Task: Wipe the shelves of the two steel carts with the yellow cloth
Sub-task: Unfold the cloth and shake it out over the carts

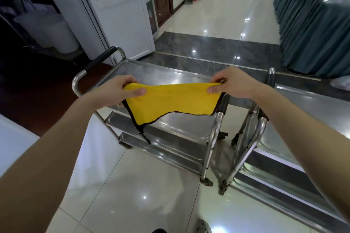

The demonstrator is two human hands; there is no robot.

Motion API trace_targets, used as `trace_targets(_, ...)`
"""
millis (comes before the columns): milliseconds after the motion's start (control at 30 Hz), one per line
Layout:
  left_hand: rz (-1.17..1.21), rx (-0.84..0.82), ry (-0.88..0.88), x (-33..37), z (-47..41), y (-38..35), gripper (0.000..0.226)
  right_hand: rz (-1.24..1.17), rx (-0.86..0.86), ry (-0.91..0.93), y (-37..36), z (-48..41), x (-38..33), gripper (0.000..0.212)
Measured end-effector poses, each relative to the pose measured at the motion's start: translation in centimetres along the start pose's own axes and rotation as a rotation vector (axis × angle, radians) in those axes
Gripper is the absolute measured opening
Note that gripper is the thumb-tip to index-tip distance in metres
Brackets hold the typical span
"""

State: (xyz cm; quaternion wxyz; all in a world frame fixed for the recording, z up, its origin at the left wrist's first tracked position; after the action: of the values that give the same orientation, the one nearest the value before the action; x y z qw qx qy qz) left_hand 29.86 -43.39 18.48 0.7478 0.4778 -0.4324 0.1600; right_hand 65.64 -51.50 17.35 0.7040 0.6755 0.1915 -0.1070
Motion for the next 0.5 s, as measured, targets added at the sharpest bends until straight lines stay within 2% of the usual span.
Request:
trace_targets(100,-0.082,0.021,-0.110,0.6,-3.3,1.5,0.035,0.037,-0.033,-0.038,0.4,-1.7,0.1,0.027)
trace_targets(200,-0.050,0.014,-0.182,0.6,-6.4,2.5,0.020,0.006,-0.050,-0.094,0.1,-3.1,0.3,0.029)
trace_targets(300,-0.080,-0.071,-0.181,0.3,-9.3,3.0,0.027,-0.071,0.010,-0.134,0.8,-3.4,0.1,0.031)
trace_targets(367,-0.104,-0.122,-0.180,0.4,-10.7,3.9,0.035,-0.014,0.080,-0.120,1.7,-3.1,-0.1,0.020)
trace_targets(433,-0.113,-0.159,-0.173,0.6,-11.8,5.4,0.043,0.103,0.133,-0.122,2.6,-2.8,-0.2,0.021)
trace_targets(500,-0.055,-0.220,-0.171,0.9,-12.6,6.7,0.051,0.136,0.219,-0.150,3.6,-2.4,-0.3,0.012)
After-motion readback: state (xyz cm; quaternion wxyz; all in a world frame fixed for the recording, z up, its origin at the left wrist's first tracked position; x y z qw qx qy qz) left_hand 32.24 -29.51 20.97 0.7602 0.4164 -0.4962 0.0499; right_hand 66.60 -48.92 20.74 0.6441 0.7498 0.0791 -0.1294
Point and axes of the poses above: each hand's wrist, its own z-axis away from the middle knuckle, its own y-axis out of the back of the hand, x = y × z, the point moved 7 cm from there along -z, towards the middle knuckle, and after that the axes turned 14 degrees about z, right-handed, at the moved point
